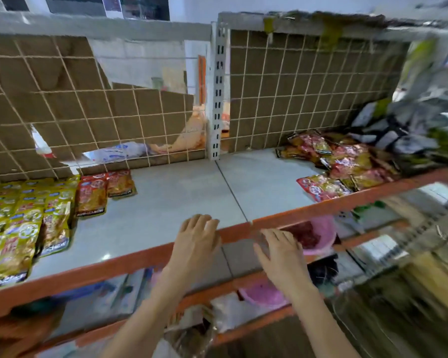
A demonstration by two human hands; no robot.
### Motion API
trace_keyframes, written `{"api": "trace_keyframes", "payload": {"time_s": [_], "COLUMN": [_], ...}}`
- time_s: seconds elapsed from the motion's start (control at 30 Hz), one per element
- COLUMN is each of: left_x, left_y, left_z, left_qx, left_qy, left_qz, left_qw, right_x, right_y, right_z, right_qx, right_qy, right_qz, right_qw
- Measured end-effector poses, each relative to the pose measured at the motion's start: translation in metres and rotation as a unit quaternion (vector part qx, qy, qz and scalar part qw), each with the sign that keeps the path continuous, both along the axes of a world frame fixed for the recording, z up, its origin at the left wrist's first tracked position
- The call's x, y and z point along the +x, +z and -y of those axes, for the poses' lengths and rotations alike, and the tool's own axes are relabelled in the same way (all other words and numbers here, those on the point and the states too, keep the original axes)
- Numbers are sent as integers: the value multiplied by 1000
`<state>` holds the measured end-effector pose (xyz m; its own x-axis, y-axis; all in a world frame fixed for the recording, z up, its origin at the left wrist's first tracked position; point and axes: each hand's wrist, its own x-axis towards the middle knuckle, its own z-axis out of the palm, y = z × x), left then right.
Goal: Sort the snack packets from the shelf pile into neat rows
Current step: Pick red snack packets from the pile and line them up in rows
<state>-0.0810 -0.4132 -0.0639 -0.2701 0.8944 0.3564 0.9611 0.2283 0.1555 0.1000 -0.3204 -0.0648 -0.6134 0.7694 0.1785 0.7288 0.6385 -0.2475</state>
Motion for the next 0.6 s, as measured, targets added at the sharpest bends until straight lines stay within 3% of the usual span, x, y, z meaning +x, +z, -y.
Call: {"api": "trace_keyframes", "payload": {"time_s": [0.2,0.43,0.6], "left_x": [96,169,181], "left_y": [2,1,0], "left_z": [-41,-103,-169], "left_qx": [-77,-90,-45], "left_qy": [-40,-106,-125], "left_qz": [10,78,120], "left_qw": [996,987,984], "right_x": [104,178,196], "right_y": [-11,-12,-15], "right_z": [-8,-38,-91], "right_qx": [-6,-48,-68], "right_qy": [-61,-108,-131], "right_qz": [-11,-29,-52], "right_qw": [998,993,988]}}
